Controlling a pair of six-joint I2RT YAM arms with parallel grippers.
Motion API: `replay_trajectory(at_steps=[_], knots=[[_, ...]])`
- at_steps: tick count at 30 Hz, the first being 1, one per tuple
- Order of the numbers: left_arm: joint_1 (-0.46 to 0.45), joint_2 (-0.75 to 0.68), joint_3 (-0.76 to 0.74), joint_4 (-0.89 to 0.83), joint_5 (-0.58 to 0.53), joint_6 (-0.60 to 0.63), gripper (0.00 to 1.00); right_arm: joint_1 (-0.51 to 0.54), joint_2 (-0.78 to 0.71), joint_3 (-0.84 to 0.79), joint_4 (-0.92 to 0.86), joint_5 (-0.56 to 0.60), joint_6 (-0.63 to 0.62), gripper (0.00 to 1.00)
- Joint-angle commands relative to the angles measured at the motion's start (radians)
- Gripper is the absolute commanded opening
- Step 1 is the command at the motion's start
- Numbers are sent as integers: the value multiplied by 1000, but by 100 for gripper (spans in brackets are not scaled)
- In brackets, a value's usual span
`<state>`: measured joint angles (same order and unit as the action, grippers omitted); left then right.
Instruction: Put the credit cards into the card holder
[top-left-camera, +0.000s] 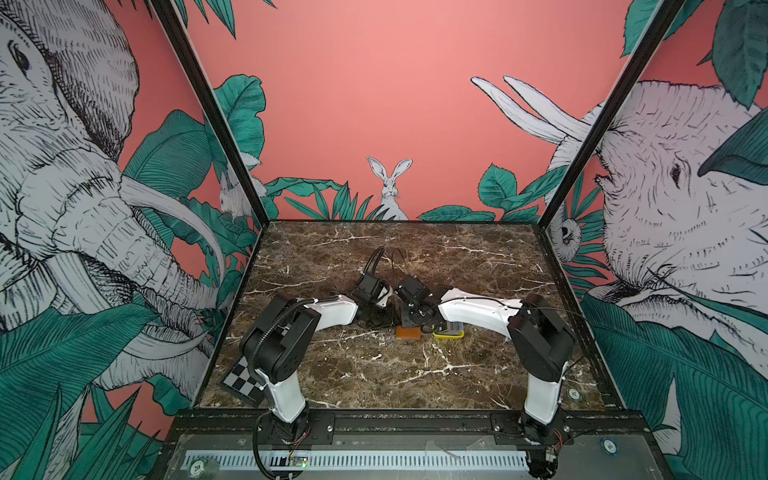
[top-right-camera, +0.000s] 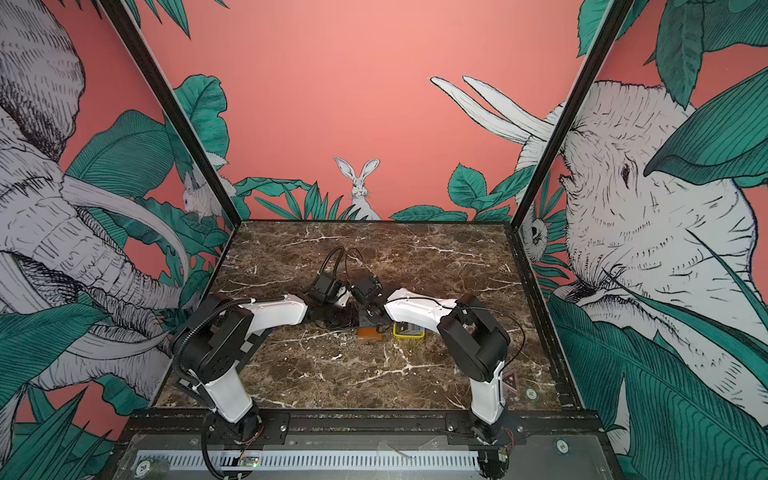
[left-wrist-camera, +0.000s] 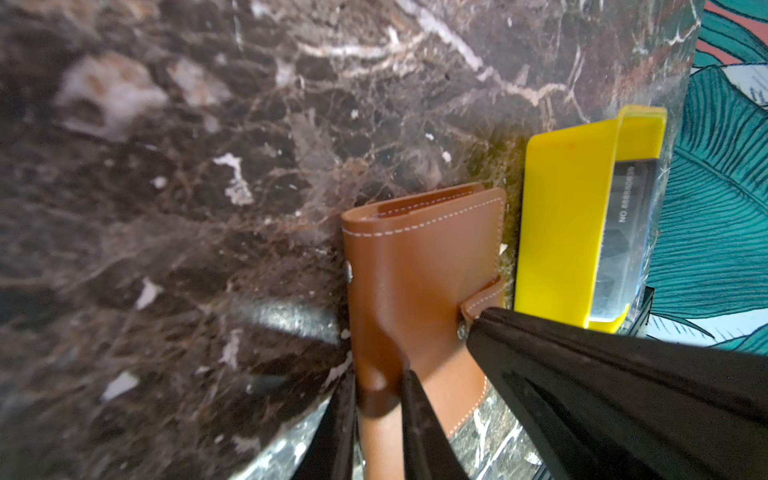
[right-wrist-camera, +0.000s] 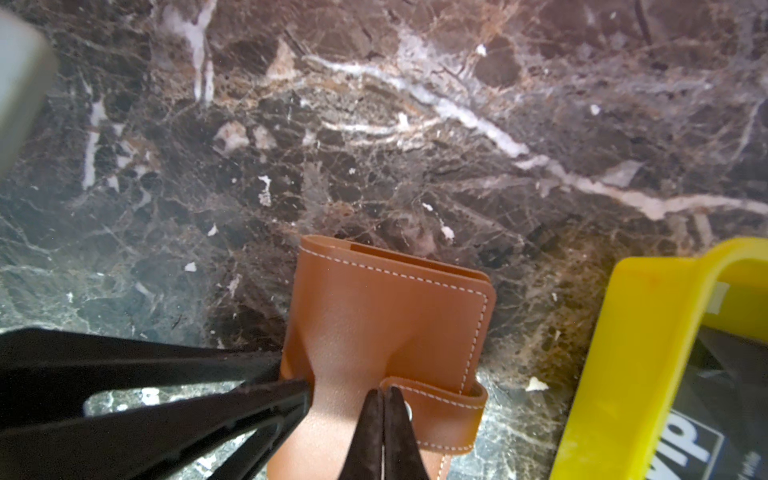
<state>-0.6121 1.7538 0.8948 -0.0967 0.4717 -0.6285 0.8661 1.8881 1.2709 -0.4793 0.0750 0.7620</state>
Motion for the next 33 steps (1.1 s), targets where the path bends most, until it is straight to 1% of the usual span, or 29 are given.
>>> replay_trajectory(at_steps=[1, 20, 33], knots=[[-6, -8, -7, -20, -8, -1, 22, 10, 39, -26, -65, -10, 21, 0], [-8, -3, -2, -44, -31, -28, 21, 12, 16, -83, -37, 6, 50, 0], [-7, -9, -5, -49, -38, -36, 20, 13, 22, -101, -39, -5, 58, 0]])
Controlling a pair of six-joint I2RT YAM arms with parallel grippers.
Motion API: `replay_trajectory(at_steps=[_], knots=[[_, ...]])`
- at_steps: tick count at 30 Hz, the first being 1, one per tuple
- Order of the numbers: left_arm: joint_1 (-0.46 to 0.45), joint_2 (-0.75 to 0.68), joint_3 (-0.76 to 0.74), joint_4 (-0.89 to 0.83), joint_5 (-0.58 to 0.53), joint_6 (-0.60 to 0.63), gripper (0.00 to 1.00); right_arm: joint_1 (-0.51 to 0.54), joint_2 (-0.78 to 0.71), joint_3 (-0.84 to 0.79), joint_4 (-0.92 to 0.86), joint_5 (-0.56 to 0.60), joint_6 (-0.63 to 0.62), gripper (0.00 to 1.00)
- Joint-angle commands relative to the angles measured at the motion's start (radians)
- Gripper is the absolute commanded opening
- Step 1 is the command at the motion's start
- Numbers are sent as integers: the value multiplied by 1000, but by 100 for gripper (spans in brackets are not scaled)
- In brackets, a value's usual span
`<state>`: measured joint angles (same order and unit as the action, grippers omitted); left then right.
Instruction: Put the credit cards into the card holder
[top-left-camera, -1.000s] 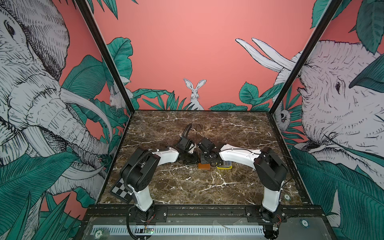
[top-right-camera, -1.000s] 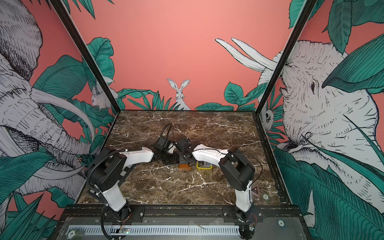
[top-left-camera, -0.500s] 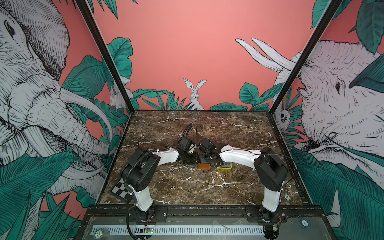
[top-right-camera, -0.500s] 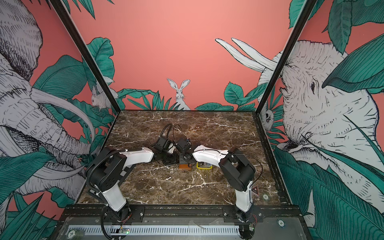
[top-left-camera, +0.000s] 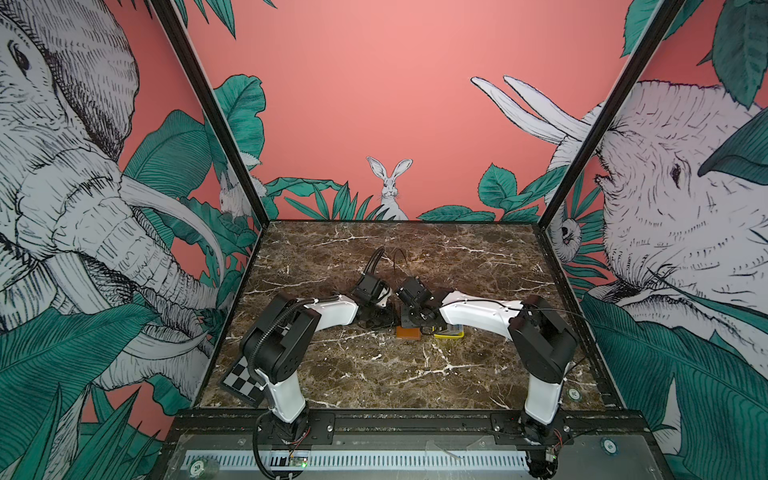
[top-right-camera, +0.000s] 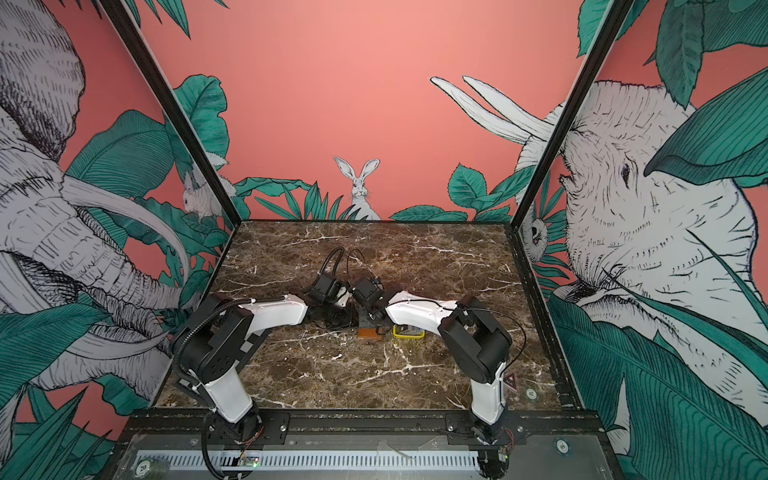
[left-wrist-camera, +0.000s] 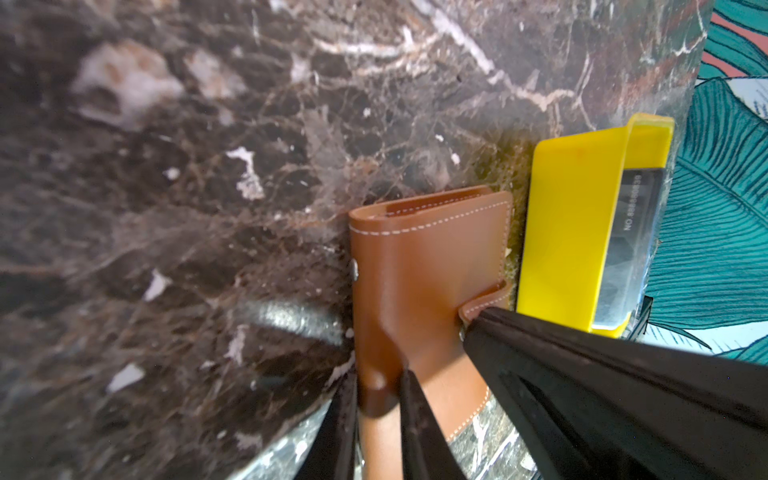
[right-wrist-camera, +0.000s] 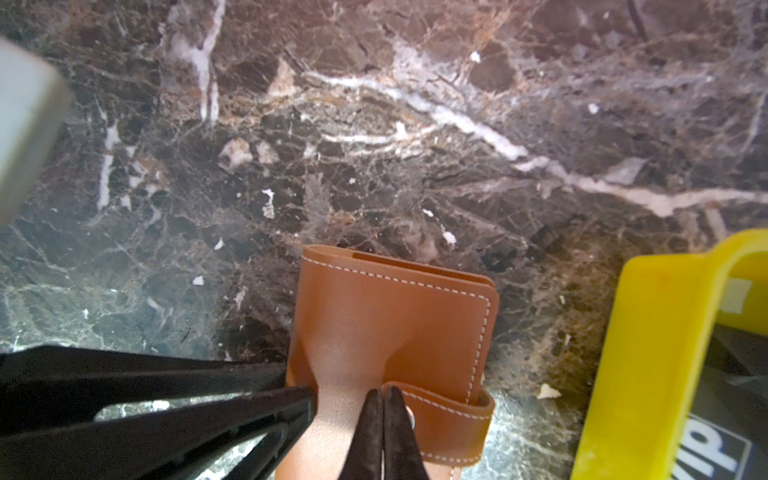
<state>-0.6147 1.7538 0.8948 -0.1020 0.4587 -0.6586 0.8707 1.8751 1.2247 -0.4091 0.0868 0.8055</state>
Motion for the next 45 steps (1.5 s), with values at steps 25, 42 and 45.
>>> replay_trajectory(at_steps=[25, 42, 45], knots=[[-5, -9, -11, -54, -36, -12, 19, 14, -19, -150, -36, -22, 35, 0], [-9, -5, -2, -42, -9, -1, 18, 9, -25, 30, -135, -14, -68, 16], [-11, -7, 2, -42, -9, -1, 18, 6, -28, 44, -141, -14, -75, 21]])
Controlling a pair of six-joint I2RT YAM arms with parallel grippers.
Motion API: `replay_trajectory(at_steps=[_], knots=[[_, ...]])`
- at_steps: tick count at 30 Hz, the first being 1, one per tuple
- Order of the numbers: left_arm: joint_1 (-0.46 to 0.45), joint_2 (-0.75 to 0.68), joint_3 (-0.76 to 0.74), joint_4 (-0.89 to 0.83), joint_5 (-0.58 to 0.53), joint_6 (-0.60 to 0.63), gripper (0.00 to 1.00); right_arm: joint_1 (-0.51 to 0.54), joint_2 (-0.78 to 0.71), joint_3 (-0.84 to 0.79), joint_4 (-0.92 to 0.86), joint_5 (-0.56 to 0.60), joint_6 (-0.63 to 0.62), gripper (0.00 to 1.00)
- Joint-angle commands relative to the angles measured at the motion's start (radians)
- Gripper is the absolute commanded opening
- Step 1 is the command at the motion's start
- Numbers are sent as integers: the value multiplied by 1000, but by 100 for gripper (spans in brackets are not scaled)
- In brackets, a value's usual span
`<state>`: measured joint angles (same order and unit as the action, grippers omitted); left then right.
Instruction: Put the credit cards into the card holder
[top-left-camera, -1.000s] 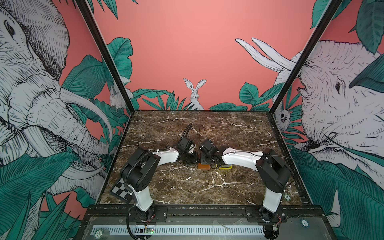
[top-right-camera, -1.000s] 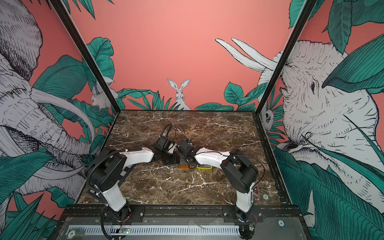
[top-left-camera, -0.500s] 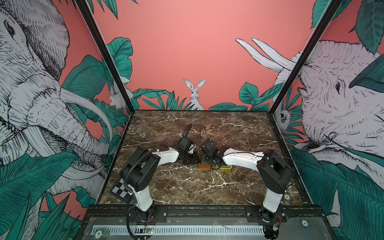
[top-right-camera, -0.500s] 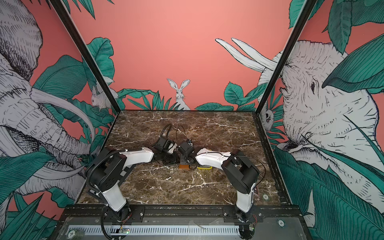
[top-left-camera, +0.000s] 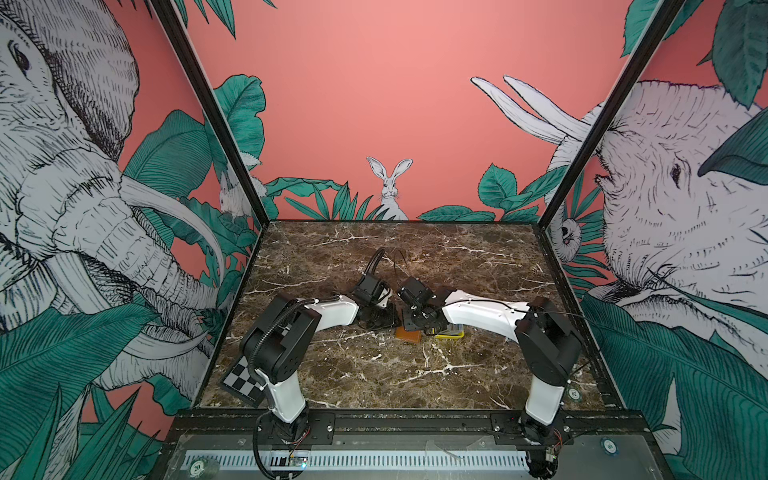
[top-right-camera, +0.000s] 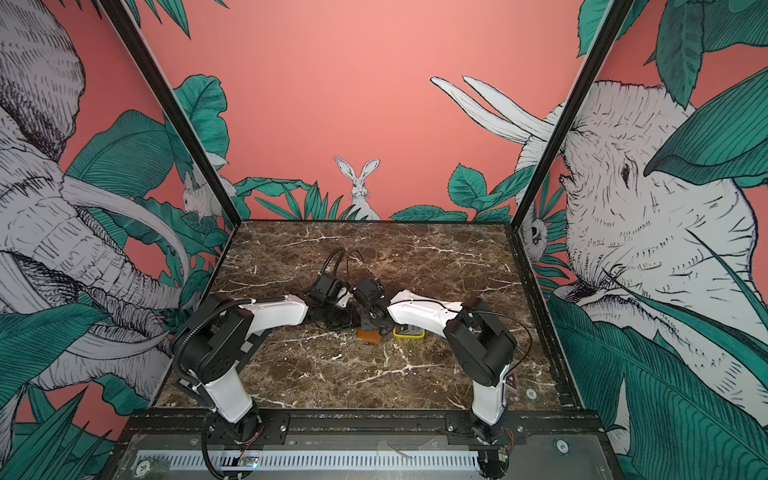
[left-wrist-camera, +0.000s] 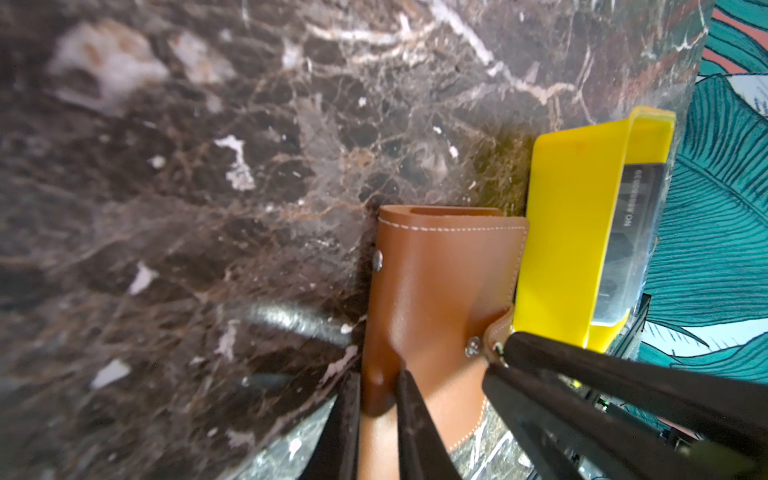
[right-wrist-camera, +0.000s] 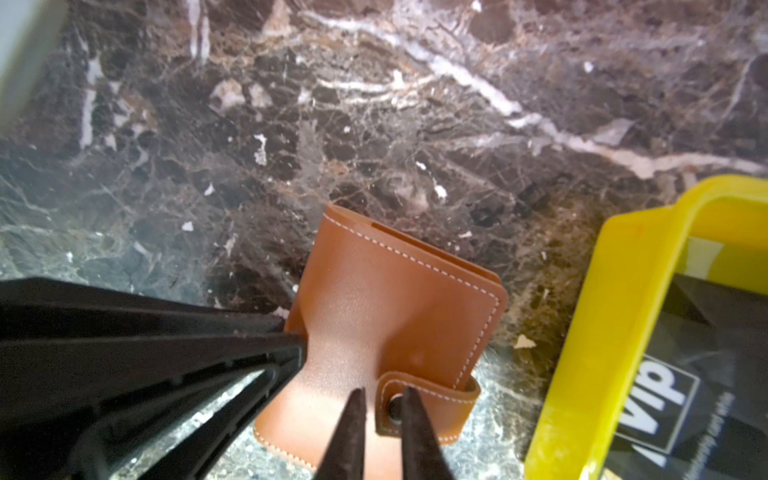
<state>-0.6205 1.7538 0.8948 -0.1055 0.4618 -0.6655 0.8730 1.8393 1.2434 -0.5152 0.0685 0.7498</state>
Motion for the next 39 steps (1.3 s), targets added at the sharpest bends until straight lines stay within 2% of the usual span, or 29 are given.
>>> replay_trajectory(at_steps=[1, 6, 10, 17, 27, 39], knots=[[-5, -7, 1, -39, -11, 6, 18, 0, 6, 30, -37, 2, -20, 23], [-6, -11, 1, -43, -12, 8, 18, -12, -4, 37, -26, -21, -27, 29], [-7, -8, 0, -43, -12, 7, 18, -23, -20, 29, -22, -28, -31, 30], [-7, -11, 4, -48, -12, 10, 18, -44, -80, -36, 20, -53, -28, 21], [-8, -11, 6, -50, -13, 11, 17, -64, -154, -132, 105, -114, -28, 16], [-12, -9, 11, -53, -11, 13, 17, -88, -100, -139, 140, -160, -17, 13]])
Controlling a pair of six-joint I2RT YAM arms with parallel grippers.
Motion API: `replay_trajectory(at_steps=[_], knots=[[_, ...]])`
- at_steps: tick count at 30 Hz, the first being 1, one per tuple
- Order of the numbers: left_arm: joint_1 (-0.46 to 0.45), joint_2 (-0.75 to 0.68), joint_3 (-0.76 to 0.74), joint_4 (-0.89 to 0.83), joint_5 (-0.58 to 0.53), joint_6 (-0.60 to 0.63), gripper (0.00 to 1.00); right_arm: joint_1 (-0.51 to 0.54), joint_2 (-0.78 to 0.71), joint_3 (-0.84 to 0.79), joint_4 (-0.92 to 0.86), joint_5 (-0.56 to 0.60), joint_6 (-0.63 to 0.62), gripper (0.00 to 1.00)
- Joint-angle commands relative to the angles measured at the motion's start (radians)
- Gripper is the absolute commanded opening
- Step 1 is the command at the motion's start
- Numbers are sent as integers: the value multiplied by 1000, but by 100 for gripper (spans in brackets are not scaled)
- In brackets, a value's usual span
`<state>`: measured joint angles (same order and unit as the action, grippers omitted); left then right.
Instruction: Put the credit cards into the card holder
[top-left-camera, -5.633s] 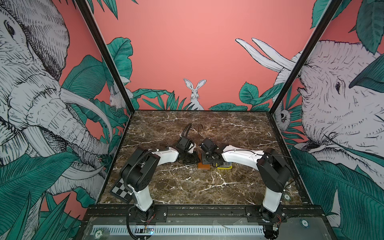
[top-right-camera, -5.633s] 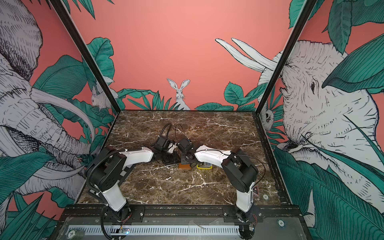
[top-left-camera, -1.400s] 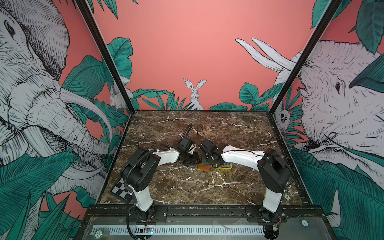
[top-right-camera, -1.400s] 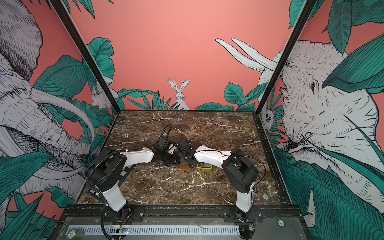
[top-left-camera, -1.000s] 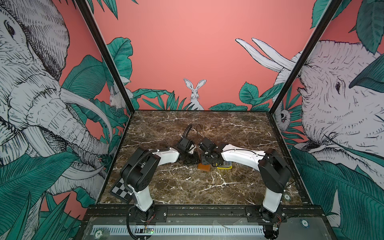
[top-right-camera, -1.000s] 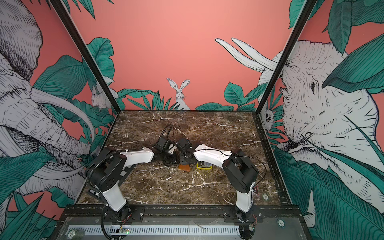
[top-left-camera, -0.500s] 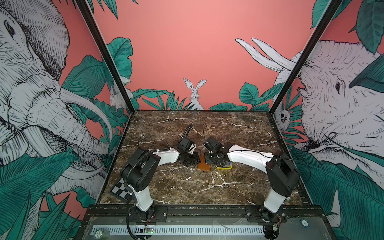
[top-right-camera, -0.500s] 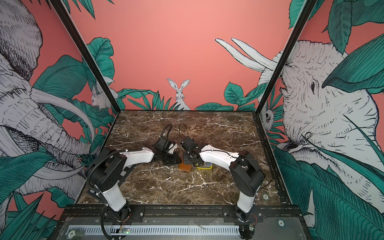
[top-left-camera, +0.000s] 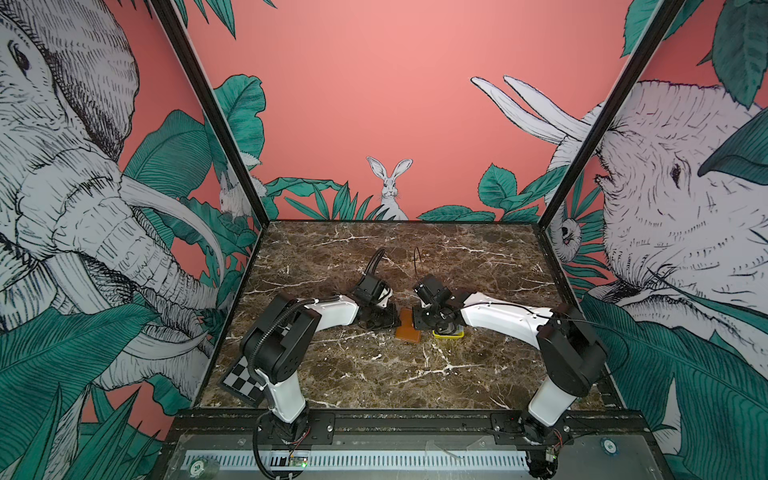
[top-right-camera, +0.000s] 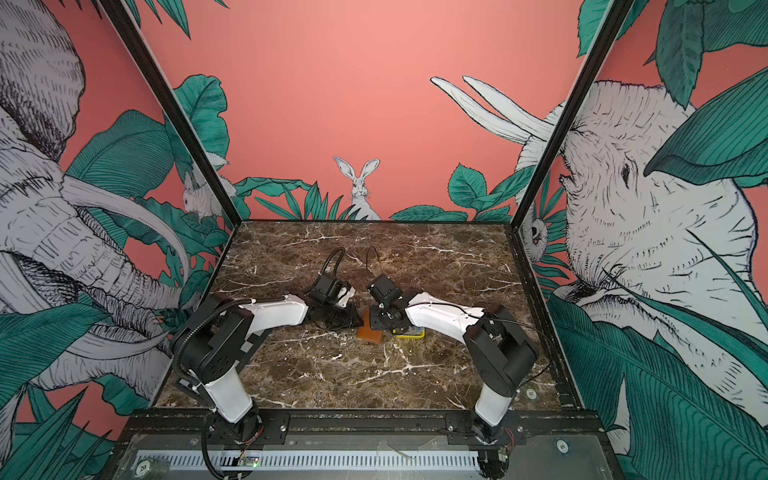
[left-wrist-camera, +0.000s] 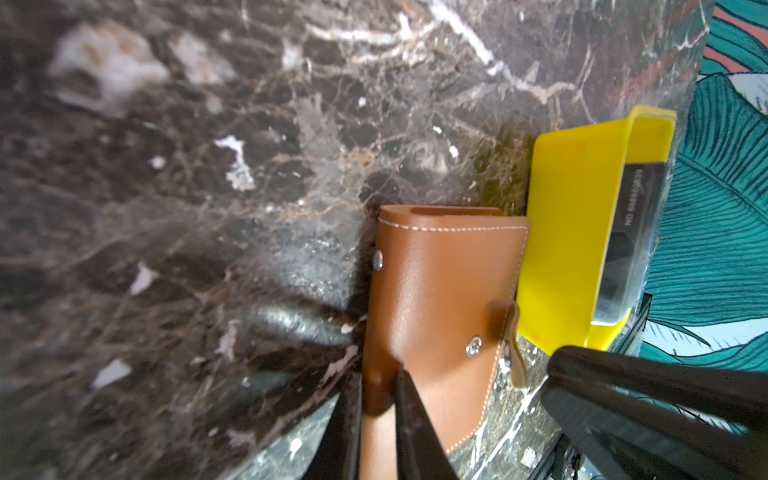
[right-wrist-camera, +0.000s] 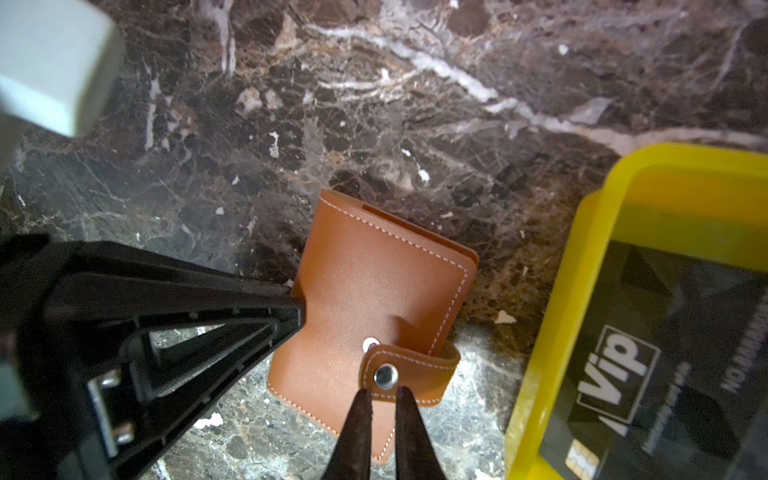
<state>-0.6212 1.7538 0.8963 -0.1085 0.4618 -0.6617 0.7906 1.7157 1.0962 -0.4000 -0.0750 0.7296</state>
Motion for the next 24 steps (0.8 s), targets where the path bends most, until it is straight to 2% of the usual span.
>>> replay_trajectory(at_steps=[1, 24], knots=[[-11, -7, 9, -49, -11, 8, 17, -5, 28, 9, 24, -20, 4, 14], [-20, 10, 18, -45, -6, 8, 16, -6, 85, 36, 30, -40, 0, 14]])
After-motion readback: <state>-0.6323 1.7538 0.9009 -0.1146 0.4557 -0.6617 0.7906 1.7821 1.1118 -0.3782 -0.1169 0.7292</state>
